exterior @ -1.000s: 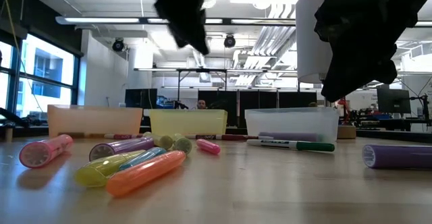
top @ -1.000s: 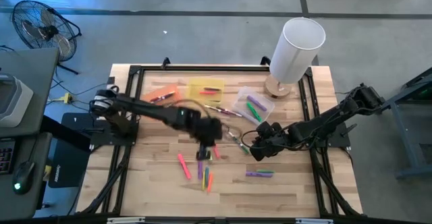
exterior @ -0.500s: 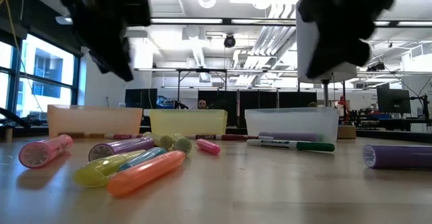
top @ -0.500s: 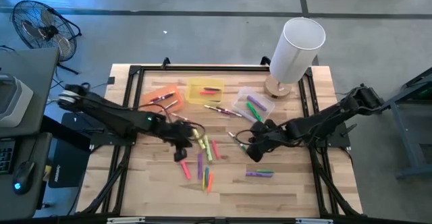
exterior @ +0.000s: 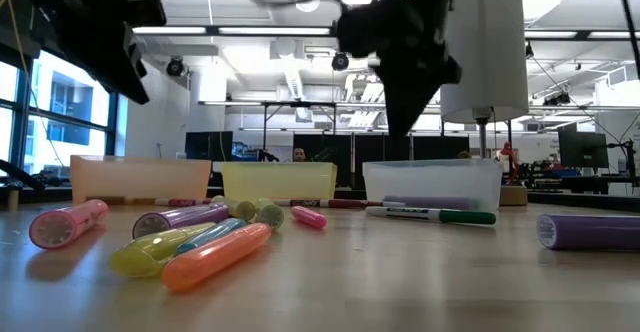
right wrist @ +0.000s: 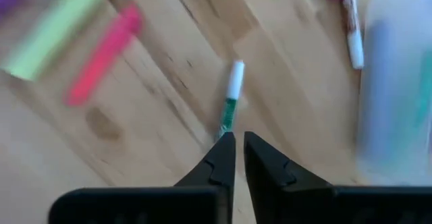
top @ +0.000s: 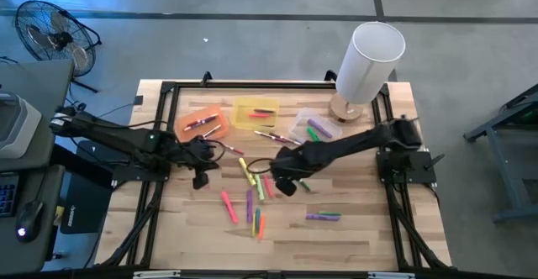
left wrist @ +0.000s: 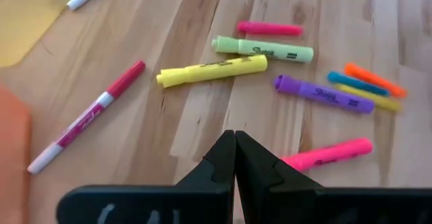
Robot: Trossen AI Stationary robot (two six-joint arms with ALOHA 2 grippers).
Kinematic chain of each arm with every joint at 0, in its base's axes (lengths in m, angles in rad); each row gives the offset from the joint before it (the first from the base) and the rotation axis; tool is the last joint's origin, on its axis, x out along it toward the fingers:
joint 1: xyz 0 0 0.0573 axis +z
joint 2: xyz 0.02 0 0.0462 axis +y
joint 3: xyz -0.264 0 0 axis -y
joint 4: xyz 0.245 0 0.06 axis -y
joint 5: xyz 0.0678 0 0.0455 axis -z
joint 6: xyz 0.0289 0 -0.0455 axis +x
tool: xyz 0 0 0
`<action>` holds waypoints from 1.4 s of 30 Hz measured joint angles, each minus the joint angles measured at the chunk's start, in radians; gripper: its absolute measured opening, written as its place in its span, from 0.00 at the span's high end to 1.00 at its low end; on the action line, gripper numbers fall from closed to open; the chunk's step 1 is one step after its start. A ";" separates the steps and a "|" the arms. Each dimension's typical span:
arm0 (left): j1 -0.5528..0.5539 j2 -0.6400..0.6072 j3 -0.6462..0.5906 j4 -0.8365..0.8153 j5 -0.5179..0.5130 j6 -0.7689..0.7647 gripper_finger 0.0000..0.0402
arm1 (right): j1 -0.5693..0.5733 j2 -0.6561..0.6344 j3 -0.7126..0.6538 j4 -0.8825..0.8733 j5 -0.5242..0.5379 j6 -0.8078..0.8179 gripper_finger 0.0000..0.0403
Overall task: Pick & Place Markers
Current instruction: Put the green marker pen into the orange bin
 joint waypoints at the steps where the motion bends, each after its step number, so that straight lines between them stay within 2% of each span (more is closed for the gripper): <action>1: 0.000 -0.004 0.000 -0.009 0.000 0.001 1.00 | -0.005 0.024 0.018 -0.026 -0.015 0.001 0.93; 5: 0.000 -0.010 0.000 -0.012 0.011 0.005 1.00 | -0.017 0.086 0.028 -0.033 -0.075 0.003 0.84; 9: 0.000 -0.010 0.000 -0.015 0.027 0.025 1.00 | -0.025 0.100 -0.016 -0.020 -0.071 0.034 0.75; 14: 0.000 -0.010 0.000 -0.017 0.029 0.031 1.00 | -0.040 0.100 -0.078 0.050 -0.134 0.050 0.72; 17: 0.000 -0.010 0.000 -0.017 0.028 0.050 1.00 | -0.041 0.100 -0.111 0.106 -0.165 0.088 0.72; 24: 0.000 -0.010 0.000 -0.017 0.029 0.061 1.00 | -0.031 0.095 -0.175 0.208 -0.163 0.129 0.77; 32: 0.000 -0.009 0.000 -0.011 0.029 0.061 1.00 | -0.023 0.086 -0.267 0.314 -0.166 0.197 0.95; 38: 0.000 -0.001 0.000 0.026 -0.006 0.044 0.99 | 0.016 0.071 -0.240 0.301 -0.093 0.205 0.94; 42: 0.000 0.003 0.000 0.108 -0.009 0.047 0.92 | 0.033 0.018 -0.226 0.340 -0.015 0.231 0.95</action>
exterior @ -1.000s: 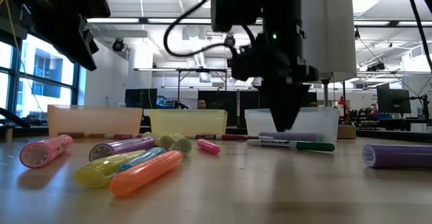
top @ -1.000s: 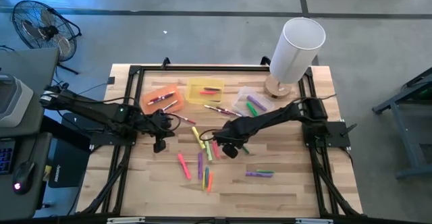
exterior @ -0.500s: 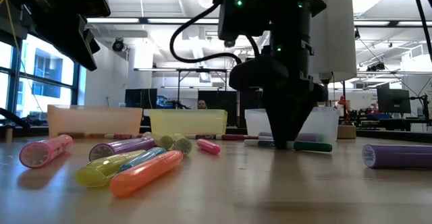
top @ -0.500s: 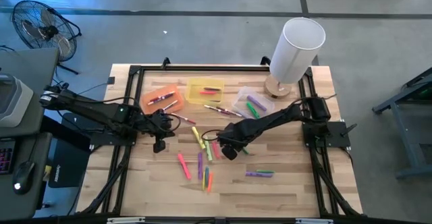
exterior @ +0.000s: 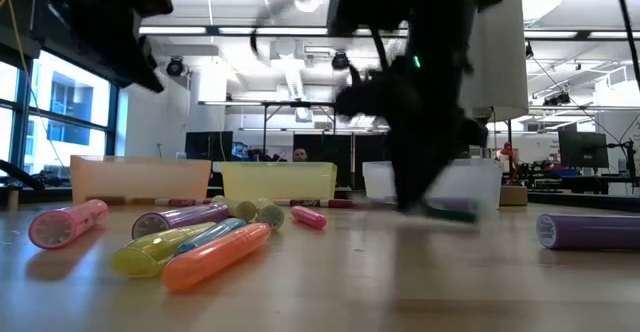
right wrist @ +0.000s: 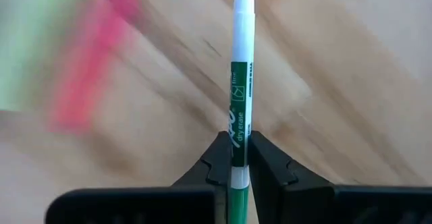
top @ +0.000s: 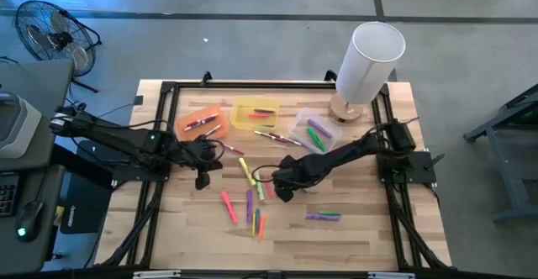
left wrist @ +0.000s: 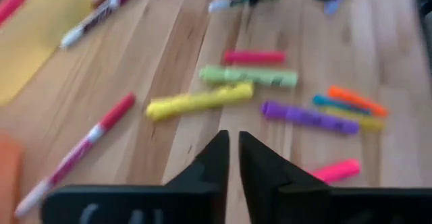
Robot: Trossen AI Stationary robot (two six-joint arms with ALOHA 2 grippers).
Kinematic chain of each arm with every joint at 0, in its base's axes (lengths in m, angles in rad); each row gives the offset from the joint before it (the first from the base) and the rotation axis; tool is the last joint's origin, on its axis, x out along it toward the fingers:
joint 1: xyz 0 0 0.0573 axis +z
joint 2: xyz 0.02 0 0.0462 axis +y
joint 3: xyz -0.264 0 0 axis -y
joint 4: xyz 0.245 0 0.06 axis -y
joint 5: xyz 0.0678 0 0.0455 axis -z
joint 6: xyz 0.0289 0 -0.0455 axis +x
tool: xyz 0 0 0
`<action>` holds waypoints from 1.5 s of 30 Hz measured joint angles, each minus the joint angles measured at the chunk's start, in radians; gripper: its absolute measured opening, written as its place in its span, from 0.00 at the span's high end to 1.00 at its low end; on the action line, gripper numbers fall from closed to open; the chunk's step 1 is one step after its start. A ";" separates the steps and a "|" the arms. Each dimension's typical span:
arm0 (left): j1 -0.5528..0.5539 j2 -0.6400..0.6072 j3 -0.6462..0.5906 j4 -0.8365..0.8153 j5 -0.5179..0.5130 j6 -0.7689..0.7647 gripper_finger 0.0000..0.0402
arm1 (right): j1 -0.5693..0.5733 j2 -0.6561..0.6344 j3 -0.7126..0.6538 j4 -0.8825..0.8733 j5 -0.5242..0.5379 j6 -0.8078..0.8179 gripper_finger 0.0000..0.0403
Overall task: Pick & Place Markers
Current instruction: Put the green marker pen into the orange bin
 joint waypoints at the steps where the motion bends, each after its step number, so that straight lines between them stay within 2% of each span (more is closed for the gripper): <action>1: 0.000 0.001 0.000 0.025 -0.002 0.007 0.88 | 0.002 -0.029 0.004 0.021 0.021 0.000 0.95; 7: 0.000 0.032 0.000 0.216 -0.059 0.060 0.65 | 0.011 -0.131 0.006 0.296 0.163 -0.110 0.95; 10: 0.000 0.051 0.000 0.314 -0.101 0.084 0.57 | 0.017 -0.168 0.009 0.507 0.221 -0.214 0.94; 13: 0.000 0.072 0.000 0.411 -0.108 0.085 0.51 | 0.022 -0.175 0.009 0.707 0.254 -0.348 0.94; 18: 0.000 0.094 0.000 0.545 -0.094 0.093 0.50 | 0.022 -0.176 0.008 0.957 0.260 -0.500 0.95; 26: 0.000 0.094 0.000 0.659 -0.093 0.096 0.50 | 0.016 -0.176 0.008 1.043 0.296 -0.591 0.95; 30: 0.000 0.092 0.001 0.708 -0.054 0.105 0.50 | 0.013 -0.175 0.008 1.050 0.317 -0.630 0.95; 37: 0.000 0.094 0.000 0.708 -0.039 0.111 0.50 | -0.005 -0.175 0.008 1.069 0.294 -0.632 0.95; 45: 0.000 0.153 0.000 0.866 -0.093 0.111 0.50 | -0.026 -0.175 0.009 1.122 0.254 -0.658 0.95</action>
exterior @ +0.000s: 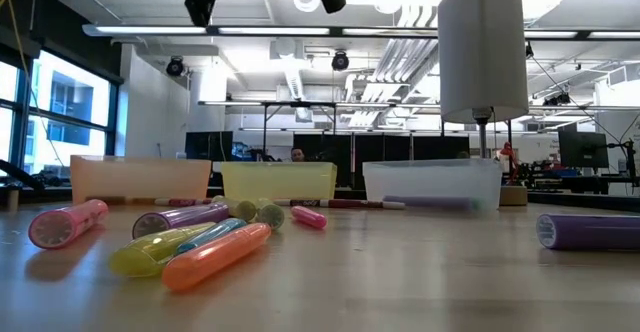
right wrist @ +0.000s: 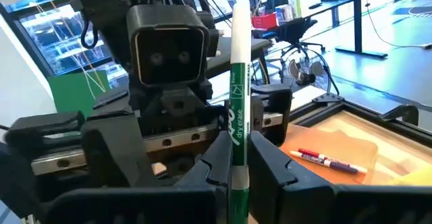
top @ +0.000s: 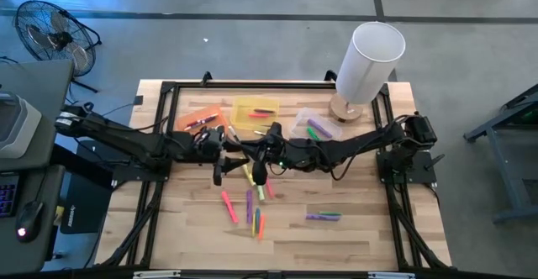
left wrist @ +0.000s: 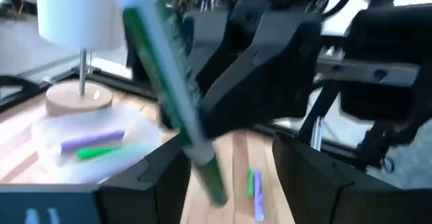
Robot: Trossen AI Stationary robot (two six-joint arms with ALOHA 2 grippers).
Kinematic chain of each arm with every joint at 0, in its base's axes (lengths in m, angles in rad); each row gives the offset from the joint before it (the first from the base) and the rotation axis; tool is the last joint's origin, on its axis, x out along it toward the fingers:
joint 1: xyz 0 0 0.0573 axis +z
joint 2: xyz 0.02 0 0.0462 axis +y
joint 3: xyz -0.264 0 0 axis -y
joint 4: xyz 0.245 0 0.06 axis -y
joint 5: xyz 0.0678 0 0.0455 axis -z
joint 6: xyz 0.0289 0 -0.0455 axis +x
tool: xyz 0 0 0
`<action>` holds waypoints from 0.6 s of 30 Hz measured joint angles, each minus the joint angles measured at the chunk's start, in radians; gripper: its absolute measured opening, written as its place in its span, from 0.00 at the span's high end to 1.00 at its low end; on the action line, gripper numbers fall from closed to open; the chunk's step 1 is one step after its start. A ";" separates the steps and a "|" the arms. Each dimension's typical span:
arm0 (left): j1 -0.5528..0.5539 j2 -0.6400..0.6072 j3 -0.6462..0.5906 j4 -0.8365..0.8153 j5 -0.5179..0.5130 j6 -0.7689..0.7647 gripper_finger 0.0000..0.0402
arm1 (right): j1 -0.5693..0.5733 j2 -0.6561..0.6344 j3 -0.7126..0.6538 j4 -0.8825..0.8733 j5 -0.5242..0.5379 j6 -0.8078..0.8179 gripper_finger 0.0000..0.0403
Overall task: Pick & Place Markers
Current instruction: Put the green marker pen into the orange bin
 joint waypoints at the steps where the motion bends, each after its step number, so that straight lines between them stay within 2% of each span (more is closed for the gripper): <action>1: 0.000 0.011 0.001 0.010 -0.003 -0.001 0.50 | 0.000 0.000 0.000 0.002 -0.001 -0.001 0.95; 5: 0.000 0.042 -0.001 0.007 -0.011 -0.001 0.50 | 0.000 0.000 0.000 0.003 0.000 -0.003 0.95; 8: 0.000 0.045 -0.001 0.006 -0.013 -0.002 0.56 | 0.001 0.000 0.000 -0.001 0.000 -0.002 0.94; 11: 0.000 0.045 -0.001 0.007 -0.014 -0.009 0.66 | 0.001 0.000 0.000 0.000 0.000 -0.002 0.95; 16: 0.001 0.045 -0.001 0.002 -0.006 -0.012 0.91 | 0.002 -0.001 0.000 -0.003 -0.007 -0.009 0.94; 18: 0.000 0.045 -0.001 0.002 0.008 -0.013 0.92 | 0.003 -0.002 0.000 -0.006 -0.007 -0.011 0.93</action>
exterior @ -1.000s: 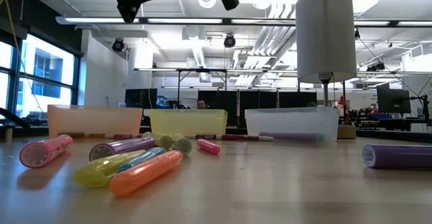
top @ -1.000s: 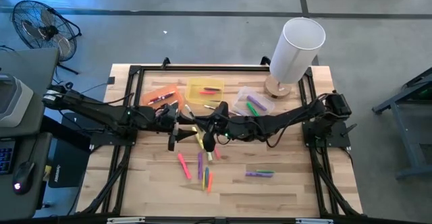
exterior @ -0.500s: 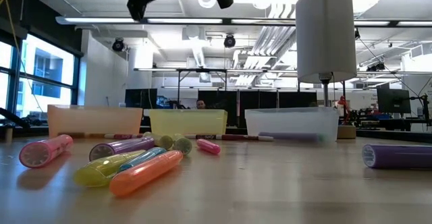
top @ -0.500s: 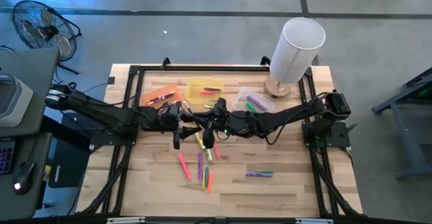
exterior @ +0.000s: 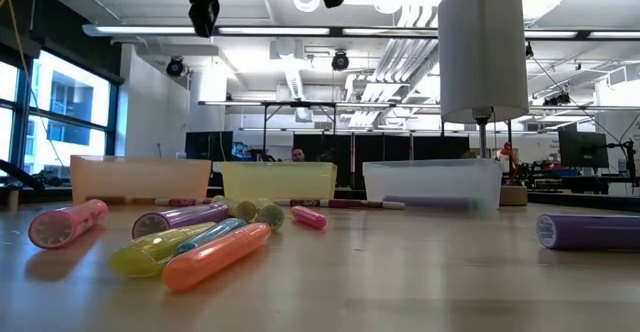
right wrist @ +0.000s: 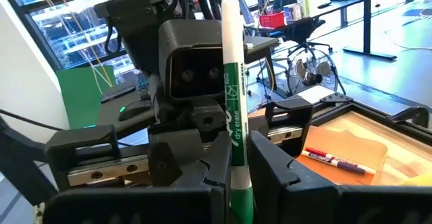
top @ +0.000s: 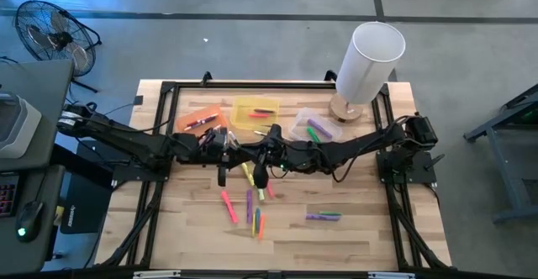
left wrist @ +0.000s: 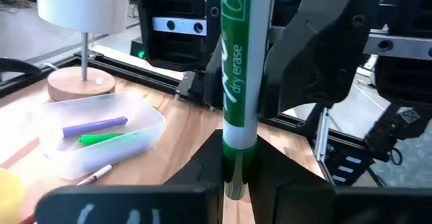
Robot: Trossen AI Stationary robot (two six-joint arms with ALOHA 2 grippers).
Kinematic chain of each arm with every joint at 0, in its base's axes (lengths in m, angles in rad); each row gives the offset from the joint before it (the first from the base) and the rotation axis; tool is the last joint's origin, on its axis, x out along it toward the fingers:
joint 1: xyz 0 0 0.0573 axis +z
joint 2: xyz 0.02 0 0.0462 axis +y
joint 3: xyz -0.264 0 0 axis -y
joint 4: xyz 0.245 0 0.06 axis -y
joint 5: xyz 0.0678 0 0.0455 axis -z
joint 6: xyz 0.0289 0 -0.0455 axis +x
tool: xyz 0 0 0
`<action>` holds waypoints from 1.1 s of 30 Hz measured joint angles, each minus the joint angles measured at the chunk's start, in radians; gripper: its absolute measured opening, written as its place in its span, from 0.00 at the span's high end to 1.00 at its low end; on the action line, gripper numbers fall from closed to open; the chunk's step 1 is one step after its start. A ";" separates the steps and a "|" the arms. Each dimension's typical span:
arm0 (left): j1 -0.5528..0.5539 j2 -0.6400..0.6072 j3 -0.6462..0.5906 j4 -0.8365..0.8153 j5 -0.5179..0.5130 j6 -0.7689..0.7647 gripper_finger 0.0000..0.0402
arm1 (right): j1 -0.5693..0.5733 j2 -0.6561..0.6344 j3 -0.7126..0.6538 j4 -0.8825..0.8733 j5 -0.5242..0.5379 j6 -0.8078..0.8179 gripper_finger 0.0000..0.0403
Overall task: Pick & Place Markers
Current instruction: Put the green marker pen into the orange bin
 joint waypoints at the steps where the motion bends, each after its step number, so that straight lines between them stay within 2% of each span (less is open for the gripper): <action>1: 0.000 0.000 0.000 0.000 0.002 0.000 0.92 | 0.001 0.000 0.000 0.000 0.000 0.001 0.93; 7: 0.000 0.000 0.000 -0.015 0.002 -0.010 0.86 | -0.001 0.000 0.000 -0.008 -0.002 0.013 0.93; 12: 0.000 -0.006 0.001 -0.091 0.002 -0.012 0.92 | -0.001 0.000 0.000 -0.043 -0.006 0.014 0.84; 15: 0.000 -0.036 0.002 -0.178 -0.001 -0.014 0.92 | -0.002 0.000 0.000 -0.081 -0.001 0.034 0.78; 17: 0.000 -0.068 0.020 -0.293 -0.018 -0.026 0.92 | -0.002 0.000 0.000 -0.112 0.000 0.062 0.75; 22: 0.061 -0.179 0.113 -0.727 -0.069 -0.043 0.90 | -0.002 0.000 0.000 -0.210 -0.016 0.146 0.71; 26: 0.172 -0.260 0.149 -1.041 -0.084 -0.040 0.91 | -0.002 0.001 0.000 -0.231 -0.077 0.180 0.71; 30: 0.336 -0.287 0.148 -1.335 -0.065 -0.017 0.92 | -0.001 0.001 0.000 -0.232 -0.097 0.180 0.71; 31: 0.378 -0.279 0.144 -1.363 -0.058 -0.011 0.92 | -0.001 0.001 0.000 -0.232 -0.097 0.180 0.71; 33: 0.453 -0.267 0.142 -1.311 0.001 0.027 0.92 | -0.001 0.001 0.000 -0.233 -0.094 0.180 0.71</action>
